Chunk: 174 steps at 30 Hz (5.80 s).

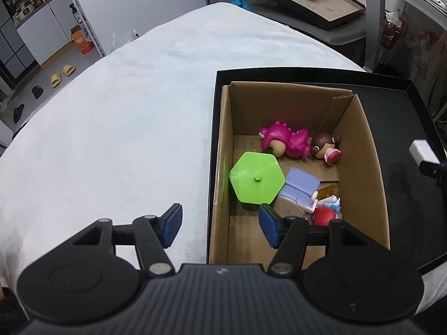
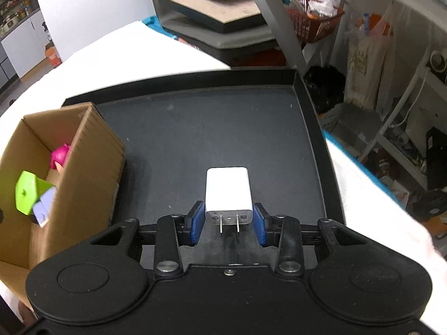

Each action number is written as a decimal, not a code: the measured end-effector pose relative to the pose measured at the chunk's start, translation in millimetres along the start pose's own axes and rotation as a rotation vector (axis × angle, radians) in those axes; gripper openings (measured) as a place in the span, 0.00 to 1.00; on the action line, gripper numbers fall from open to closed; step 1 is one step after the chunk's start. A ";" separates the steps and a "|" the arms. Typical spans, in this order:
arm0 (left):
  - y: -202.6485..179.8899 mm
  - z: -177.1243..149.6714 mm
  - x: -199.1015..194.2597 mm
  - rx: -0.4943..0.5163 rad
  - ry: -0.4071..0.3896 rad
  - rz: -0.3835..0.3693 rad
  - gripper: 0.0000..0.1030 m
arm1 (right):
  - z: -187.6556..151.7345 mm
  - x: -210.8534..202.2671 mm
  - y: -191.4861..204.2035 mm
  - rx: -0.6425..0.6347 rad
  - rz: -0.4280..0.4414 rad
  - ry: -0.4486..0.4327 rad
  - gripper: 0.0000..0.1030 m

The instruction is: Organize rigid objects

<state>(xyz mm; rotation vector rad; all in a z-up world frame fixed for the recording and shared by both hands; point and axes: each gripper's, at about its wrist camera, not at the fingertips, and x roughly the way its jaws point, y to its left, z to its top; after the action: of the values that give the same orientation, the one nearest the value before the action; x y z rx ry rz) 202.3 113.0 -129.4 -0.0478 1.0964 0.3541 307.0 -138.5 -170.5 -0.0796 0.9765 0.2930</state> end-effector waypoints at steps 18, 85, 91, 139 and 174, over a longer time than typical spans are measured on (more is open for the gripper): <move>23.1 -9.8 -6.5 -0.048 -0.045 -0.098 0.57 | 11.1 -47.8 38.0 -0.065 -0.021 -0.066 0.35; 49.4 -20.2 1.2 -0.035 -0.030 -0.269 0.15 | -12.9 -71.8 167.0 -0.201 0.039 -0.132 0.66; 44.1 -21.3 -16.4 0.010 -0.074 -0.259 0.19 | -20.3 -85.5 159.4 -0.174 0.024 -0.165 0.76; -9.7 -110.5 -187.2 0.119 -0.190 -0.309 0.86 | -100.8 -244.6 71.4 0.133 0.064 -0.263 1.00; 11.7 -136.2 -242.9 0.068 -0.255 -0.304 0.89 | -128.8 -309.2 59.7 0.108 0.027 -0.291 1.00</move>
<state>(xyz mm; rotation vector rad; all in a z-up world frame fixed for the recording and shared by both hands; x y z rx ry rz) -17.4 32.8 22.2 -0.1045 0.8326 0.0473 24.6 -171.4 16.4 0.0737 0.7029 0.2680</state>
